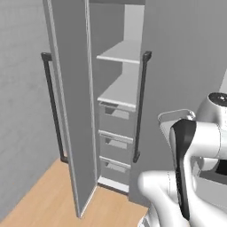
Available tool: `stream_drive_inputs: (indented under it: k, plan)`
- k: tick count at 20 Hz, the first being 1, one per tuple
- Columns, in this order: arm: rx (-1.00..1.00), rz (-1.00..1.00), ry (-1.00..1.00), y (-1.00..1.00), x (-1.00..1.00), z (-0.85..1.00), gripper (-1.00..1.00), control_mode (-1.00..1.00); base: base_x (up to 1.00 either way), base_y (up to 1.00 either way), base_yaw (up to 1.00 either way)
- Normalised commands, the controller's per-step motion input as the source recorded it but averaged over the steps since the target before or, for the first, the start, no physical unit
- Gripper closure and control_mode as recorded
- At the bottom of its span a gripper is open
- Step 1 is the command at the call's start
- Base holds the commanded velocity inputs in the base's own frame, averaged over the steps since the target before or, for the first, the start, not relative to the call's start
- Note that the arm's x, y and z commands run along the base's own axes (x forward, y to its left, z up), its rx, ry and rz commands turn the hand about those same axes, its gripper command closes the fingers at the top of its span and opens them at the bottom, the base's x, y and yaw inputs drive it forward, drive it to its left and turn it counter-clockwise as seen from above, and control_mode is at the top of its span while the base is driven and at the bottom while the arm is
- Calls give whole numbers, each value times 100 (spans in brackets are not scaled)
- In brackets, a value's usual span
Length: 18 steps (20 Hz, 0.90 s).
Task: Take the meat container that has the fish and place it on the second highest rack of the freezer. Then take the vegetable container that has the onion and tomato and place it on the highest rack of the freezer.
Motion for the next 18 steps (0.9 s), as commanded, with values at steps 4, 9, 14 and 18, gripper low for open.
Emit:
stream_drive_inputs:
  k: [4,9,14,18]
  plan:
    - [0,0,0,0,0,0,100,100,16,15,-47]
    - [0,0,0,0,0,0,100,100,8,58,-25]
    - [0,0,0,0,0,0,100,100,6,57,-4]
    - [0,0,0,0,0,0,100,100,19,42,-5]
